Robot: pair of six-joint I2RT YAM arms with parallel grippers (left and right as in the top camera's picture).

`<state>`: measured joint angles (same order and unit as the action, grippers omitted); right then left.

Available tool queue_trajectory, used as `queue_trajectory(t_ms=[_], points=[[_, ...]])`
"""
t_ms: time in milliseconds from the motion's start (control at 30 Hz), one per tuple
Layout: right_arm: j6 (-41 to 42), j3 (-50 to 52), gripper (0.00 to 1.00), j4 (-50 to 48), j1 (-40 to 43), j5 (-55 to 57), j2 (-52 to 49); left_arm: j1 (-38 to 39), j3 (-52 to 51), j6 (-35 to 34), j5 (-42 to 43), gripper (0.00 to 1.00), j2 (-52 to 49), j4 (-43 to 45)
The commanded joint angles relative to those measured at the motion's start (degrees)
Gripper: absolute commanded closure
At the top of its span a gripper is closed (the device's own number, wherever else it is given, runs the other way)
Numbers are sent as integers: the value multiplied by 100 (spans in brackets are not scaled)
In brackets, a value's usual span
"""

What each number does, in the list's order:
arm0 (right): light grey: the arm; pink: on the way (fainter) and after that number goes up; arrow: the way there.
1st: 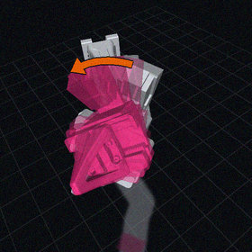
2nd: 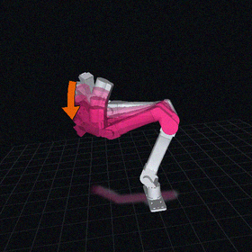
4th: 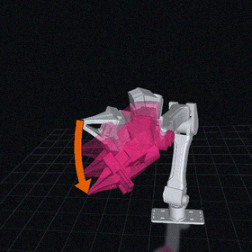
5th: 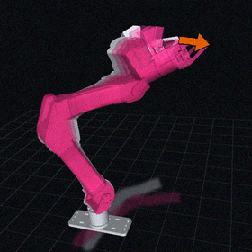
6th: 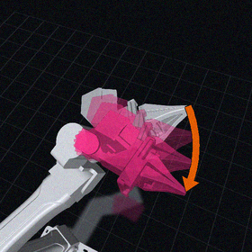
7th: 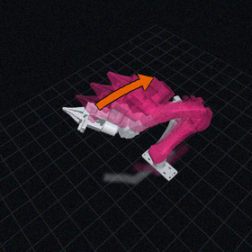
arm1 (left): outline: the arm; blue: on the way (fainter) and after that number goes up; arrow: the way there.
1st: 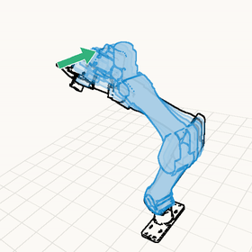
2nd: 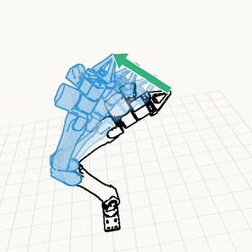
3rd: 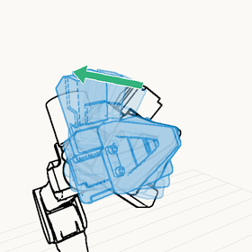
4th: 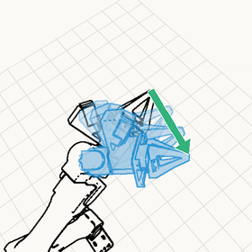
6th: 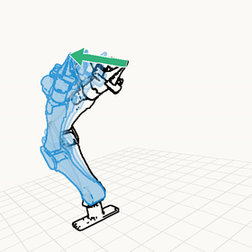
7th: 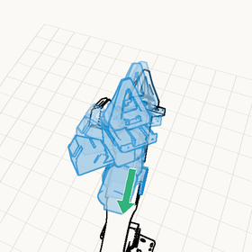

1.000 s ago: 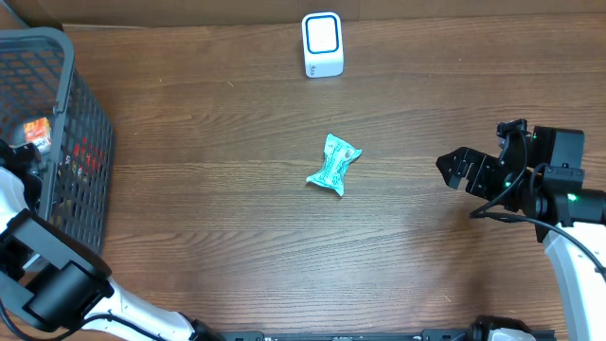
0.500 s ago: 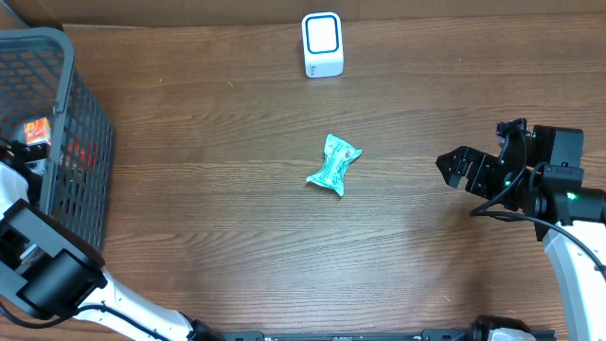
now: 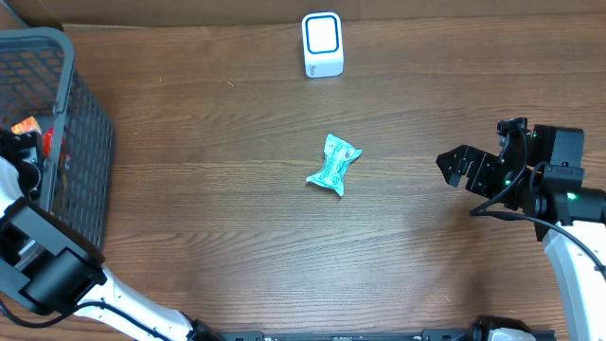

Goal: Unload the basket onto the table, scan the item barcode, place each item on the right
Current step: 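Return the left gripper to the basket and grasp the spaghetti package, then swing the spaghetti package past the scanner and set it beside the green packet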

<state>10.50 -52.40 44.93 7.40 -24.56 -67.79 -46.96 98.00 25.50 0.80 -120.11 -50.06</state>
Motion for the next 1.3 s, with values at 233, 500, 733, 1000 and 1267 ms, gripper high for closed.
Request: queue_trajectory(t_ms=[233,500,733,1000,1267], points=[[-7,-166,0,-109,-4,48,4,-11,2302,-1449,678,96,1547,-153],[-4,-166,0,-109,-4,48,4,863,2861,-2103,785,96,2931,-142],[-7,-166,0,-81,-4,46,4,2966,2837,-3130,787,96,3423,-876],[-9,-166,0,-83,-4,50,4,5268,1926,-3864,608,96,2610,-1451],[-9,-162,0,-79,-4,50,4,6577,739,-4653,168,96,1088,-1156]])
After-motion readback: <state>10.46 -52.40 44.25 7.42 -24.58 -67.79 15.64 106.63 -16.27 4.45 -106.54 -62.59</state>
